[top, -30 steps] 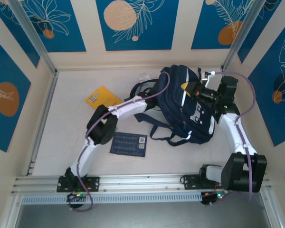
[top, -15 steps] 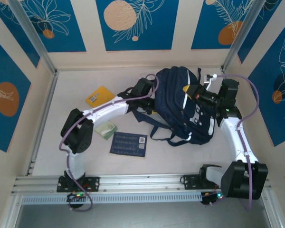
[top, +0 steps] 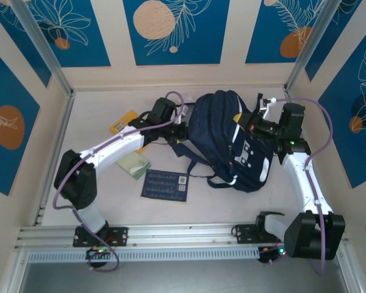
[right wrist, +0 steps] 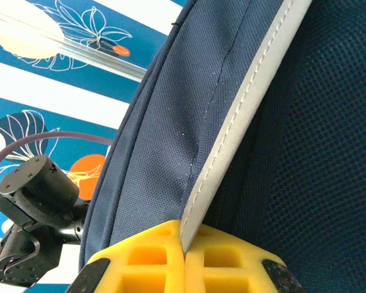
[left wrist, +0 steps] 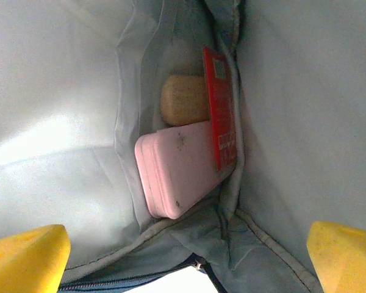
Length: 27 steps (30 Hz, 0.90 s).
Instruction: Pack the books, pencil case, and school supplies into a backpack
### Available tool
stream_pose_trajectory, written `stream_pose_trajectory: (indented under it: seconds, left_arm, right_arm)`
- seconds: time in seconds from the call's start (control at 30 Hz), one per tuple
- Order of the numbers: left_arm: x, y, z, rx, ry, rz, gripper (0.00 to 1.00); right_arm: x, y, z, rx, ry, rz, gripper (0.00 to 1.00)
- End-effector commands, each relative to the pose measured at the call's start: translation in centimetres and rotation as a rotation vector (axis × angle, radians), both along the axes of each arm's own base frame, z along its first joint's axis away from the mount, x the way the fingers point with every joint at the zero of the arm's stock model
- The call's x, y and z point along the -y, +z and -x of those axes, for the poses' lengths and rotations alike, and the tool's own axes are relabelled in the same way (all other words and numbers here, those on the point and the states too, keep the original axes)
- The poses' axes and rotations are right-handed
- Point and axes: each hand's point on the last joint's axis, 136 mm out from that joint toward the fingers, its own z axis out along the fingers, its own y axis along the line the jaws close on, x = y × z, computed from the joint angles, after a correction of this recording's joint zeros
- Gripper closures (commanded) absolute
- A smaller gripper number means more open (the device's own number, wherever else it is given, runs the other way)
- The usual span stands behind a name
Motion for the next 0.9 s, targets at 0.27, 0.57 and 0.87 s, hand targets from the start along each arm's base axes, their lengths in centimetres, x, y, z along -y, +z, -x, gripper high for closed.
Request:
stream_pose_trajectory:
  seconds: [0.27,0.57,0.87]
  left_arm:
    - [-3.9,2.2,3.4,0.04,-0.042,0.048,0.0]
    - [-5.2,5.3,3.8,0.129,-0.019,0.033,0.0]
    - [-9.8,5.9,4.4,0.219,0.094,-0.121,0.0]
  right_arm:
    - [1.9,0.9,-1.0,0.049,-0.104,0.129,1.0]
    - [1.3,0.5,-1.3,0.022,-0.115,0.388,1.0]
    - [3.9,3.2,-1.4,0.093,-0.231,0.666,1.0]
